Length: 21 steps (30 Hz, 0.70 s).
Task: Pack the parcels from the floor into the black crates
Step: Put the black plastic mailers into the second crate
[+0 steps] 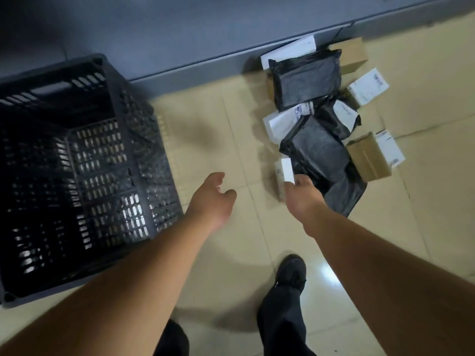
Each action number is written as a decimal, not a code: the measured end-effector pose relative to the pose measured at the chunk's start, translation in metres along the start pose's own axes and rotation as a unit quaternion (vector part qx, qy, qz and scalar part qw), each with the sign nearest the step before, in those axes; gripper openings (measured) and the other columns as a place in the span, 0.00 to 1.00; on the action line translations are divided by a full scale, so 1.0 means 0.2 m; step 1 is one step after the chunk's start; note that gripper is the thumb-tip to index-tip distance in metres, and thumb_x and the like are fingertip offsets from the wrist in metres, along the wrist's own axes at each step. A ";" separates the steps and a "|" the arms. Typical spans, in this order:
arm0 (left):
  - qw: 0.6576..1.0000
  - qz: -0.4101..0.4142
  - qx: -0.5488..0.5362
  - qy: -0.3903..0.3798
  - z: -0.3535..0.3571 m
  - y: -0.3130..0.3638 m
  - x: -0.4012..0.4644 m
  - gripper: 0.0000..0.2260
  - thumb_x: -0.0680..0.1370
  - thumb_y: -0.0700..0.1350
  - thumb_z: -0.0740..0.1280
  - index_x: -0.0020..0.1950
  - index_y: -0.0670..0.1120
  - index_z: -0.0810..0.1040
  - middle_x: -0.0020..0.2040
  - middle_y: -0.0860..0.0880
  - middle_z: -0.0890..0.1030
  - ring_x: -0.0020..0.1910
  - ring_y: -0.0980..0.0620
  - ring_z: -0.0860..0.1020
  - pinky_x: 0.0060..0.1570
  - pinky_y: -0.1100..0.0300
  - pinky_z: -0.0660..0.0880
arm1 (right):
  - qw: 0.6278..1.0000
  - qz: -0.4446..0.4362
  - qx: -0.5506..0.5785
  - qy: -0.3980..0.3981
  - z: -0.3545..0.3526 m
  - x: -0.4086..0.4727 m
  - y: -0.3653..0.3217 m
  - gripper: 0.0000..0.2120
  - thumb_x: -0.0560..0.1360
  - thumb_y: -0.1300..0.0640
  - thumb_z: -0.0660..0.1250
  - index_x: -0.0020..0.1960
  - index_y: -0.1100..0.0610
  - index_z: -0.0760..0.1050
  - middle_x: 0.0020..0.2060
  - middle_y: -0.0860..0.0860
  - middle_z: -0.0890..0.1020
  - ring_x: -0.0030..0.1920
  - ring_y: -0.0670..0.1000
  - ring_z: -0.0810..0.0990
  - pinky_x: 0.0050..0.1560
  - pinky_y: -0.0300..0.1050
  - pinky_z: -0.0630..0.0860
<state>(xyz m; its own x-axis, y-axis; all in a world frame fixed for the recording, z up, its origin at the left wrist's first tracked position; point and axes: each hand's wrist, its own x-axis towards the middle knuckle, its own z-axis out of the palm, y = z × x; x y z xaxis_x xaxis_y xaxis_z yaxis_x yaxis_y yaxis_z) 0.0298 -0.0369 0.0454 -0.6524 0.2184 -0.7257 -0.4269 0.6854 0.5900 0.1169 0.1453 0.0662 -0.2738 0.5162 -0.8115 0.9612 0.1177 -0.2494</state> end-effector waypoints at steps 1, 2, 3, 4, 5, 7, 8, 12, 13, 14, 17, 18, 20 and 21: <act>1.000 -0.001 0.006 0.000 0.05 0.02 0.03 0.24 0.79 0.46 0.66 0.75 0.55 0.69 0.73 0.52 0.75 0.69 0.53 0.74 0.55 0.64 0.69 | 0.999 0.003 0.033 0.021 -0.03 0.08 0.02 0.23 0.81 0.51 0.57 0.75 0.51 0.63 0.66 0.54 0.75 0.63 0.58 0.75 0.63 0.54 0.73; 1.000 -0.003 0.012 0.001 0.09 0.04 0.07 0.24 0.79 0.46 0.66 0.76 0.55 0.69 0.73 0.52 0.75 0.70 0.53 0.74 0.56 0.64 0.68 | 0.999 0.006 0.042 0.009 -0.07 0.13 0.02 0.23 0.81 0.51 0.57 0.75 0.50 0.63 0.67 0.54 0.74 0.62 0.58 0.75 0.61 0.53 0.73; 1.000 -0.006 0.015 0.002 0.14 0.06 0.10 0.24 0.79 0.46 0.66 0.76 0.54 0.69 0.73 0.52 0.74 0.70 0.53 0.74 0.56 0.65 0.67 | 0.999 0.016 0.049 -0.003 -0.10 0.19 0.05 0.23 0.81 0.50 0.56 0.76 0.49 0.61 0.68 0.52 0.73 0.62 0.57 0.74 0.59 0.51 0.71; 1.000 -0.008 0.016 0.002 0.19 0.08 0.13 0.24 0.79 0.45 0.66 0.76 0.54 0.69 0.73 0.51 0.74 0.70 0.53 0.74 0.55 0.65 0.66 | 0.997 0.027 0.067 -0.008 -0.14 0.24 0.06 0.24 0.82 0.51 0.55 0.77 0.49 0.60 0.69 0.51 0.72 0.62 0.57 0.73 0.58 0.50 0.69; 1.000 -0.009 0.016 0.001 0.23 0.10 0.16 0.24 0.79 0.45 0.66 0.76 0.54 0.69 0.73 0.51 0.74 0.70 0.53 0.74 0.55 0.65 0.66 | 0.997 0.023 0.076 0.001 -0.16 0.29 0.07 0.25 0.82 0.51 0.55 0.78 0.48 0.58 0.70 0.52 0.72 0.64 0.57 0.73 0.58 0.49 0.68; 1.000 -0.011 0.013 -0.002 0.33 0.14 0.22 0.24 0.79 0.45 0.65 0.76 0.54 0.69 0.73 0.52 0.74 0.69 0.53 0.74 0.55 0.64 0.68 | 0.995 0.018 0.095 0.019 -0.23 0.38 0.10 0.24 0.81 0.51 0.55 0.77 0.48 0.60 0.68 0.54 0.73 0.63 0.58 0.74 0.57 0.48 0.68; 1.000 -0.011 0.011 -0.003 0.38 0.16 0.25 0.24 0.79 0.45 0.65 0.76 0.54 0.69 0.73 0.52 0.74 0.69 0.54 0.74 0.56 0.63 0.69 | 0.995 0.015 0.100 0.023 -0.26 0.41 0.11 0.23 0.81 0.51 0.55 0.76 0.49 0.61 0.65 0.55 0.74 0.60 0.58 0.74 0.55 0.49 0.69; 0.999 0.007 0.027 -0.015 0.57 0.23 0.38 0.25 0.79 0.46 0.65 0.76 0.55 0.68 0.73 0.54 0.74 0.70 0.54 0.73 0.58 0.62 0.69 | 0.997 0.009 0.066 0.032 -0.36 0.61 0.16 0.21 0.82 0.50 0.55 0.75 0.51 0.63 0.68 0.55 0.72 0.62 0.60 0.74 0.54 0.48 0.68; 0.999 0.013 0.033 -0.020 0.62 0.25 0.42 0.25 0.79 0.46 0.66 0.77 0.55 0.68 0.73 0.53 0.74 0.70 0.54 0.74 0.59 0.62 0.69 | 0.997 0.014 0.070 0.039 -0.39 0.66 0.17 0.22 0.82 0.49 0.55 0.76 0.51 0.62 0.69 0.55 0.71 0.64 0.60 0.74 0.53 0.48 0.68; 0.999 0.017 0.038 -0.026 0.66 0.26 0.45 0.26 0.79 0.47 0.66 0.77 0.55 0.68 0.74 0.53 0.74 0.70 0.54 0.74 0.60 0.60 0.70 | 0.996 0.012 0.075 0.051 -0.40 0.71 0.19 0.23 0.82 0.49 0.56 0.76 0.52 0.61 0.69 0.57 0.72 0.64 0.61 0.74 0.53 0.48 0.68; 0.997 0.027 0.054 -0.042 0.77 0.29 0.57 0.26 0.79 0.48 0.65 0.77 0.55 0.67 0.74 0.53 0.73 0.70 0.52 0.74 0.61 0.58 0.72 | 0.994 0.010 0.076 0.077 -0.43 0.85 0.26 0.24 0.83 0.49 0.56 0.77 0.53 0.59 0.71 0.59 0.71 0.61 0.60 0.76 0.51 0.47 0.69; 0.997 0.033 0.059 -0.047 0.80 0.29 0.61 0.26 0.79 0.49 0.65 0.77 0.56 0.67 0.74 0.53 0.73 0.69 0.52 0.74 0.60 0.58 0.71 | 0.993 0.020 0.080 0.082 -0.44 0.89 0.28 0.25 0.83 0.48 0.55 0.78 0.52 0.58 0.72 0.58 0.70 0.61 0.61 0.76 0.52 0.47 0.70; 0.996 0.047 0.062 -0.053 0.85 0.31 0.67 0.25 0.78 0.49 0.65 0.76 0.56 0.68 0.72 0.55 0.74 0.63 0.55 0.75 0.55 0.61 0.71 | 0.989 0.041 0.099 0.099 -0.45 0.97 0.33 0.28 0.82 0.45 0.55 0.79 0.53 0.57 0.74 0.59 0.66 0.65 0.63 0.73 0.61 0.52 0.72; 0.995 0.056 0.064 -0.055 0.88 0.32 0.71 0.23 0.78 0.49 0.65 0.74 0.57 0.69 0.68 0.56 0.75 0.58 0.58 0.75 0.50 0.63 0.71 | 0.987 0.055 0.103 0.111 -0.46 1.00 0.35 0.29 0.82 0.45 0.55 0.79 0.55 0.57 0.74 0.59 0.65 0.68 0.64 0.71 0.65 0.56 0.71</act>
<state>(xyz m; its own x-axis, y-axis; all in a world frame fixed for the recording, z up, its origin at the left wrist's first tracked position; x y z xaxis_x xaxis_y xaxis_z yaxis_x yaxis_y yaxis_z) 0.0198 0.1597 -0.0811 -0.6166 0.3683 -0.6958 -0.2671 0.7335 0.6250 0.1317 0.3344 -0.0660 -0.1327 0.6920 -0.7096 0.9512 -0.1123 -0.2874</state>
